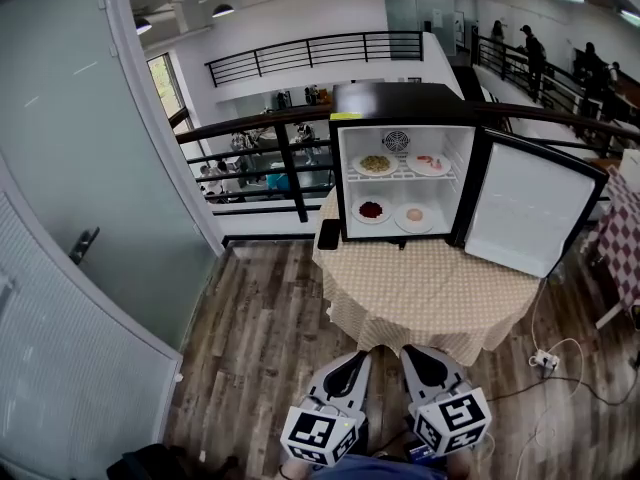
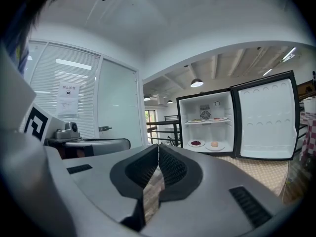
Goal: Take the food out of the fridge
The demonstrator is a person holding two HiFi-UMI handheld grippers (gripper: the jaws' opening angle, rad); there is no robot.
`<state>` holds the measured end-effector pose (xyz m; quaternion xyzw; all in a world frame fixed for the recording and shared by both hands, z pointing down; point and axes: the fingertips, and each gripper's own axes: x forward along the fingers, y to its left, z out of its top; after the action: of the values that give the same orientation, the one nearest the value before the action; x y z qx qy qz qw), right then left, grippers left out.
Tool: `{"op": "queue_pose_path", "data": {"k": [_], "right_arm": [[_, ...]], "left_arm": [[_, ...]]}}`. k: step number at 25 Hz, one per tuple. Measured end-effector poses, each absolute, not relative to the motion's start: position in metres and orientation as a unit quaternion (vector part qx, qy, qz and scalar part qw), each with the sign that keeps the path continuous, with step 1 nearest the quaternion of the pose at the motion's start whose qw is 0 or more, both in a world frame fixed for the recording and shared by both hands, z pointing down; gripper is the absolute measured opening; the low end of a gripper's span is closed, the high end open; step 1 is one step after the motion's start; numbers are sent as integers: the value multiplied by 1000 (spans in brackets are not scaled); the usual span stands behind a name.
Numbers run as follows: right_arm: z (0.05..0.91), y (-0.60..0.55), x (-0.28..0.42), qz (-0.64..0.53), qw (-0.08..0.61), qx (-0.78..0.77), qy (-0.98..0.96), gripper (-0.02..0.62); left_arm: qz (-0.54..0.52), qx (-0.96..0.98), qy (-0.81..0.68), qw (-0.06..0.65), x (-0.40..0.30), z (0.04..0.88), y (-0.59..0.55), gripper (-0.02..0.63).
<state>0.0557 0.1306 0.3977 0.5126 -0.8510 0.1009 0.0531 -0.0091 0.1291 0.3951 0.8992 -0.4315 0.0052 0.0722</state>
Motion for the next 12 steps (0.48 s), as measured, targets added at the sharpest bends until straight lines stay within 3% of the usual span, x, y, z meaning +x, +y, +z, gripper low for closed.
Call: {"op": "queue_pose_path", "data": {"k": [12], "right_arm": [[402,15,52,123,48,512,-849,18]], "left_arm": [[4,907,-414,77,-7,389,3,18]]}}
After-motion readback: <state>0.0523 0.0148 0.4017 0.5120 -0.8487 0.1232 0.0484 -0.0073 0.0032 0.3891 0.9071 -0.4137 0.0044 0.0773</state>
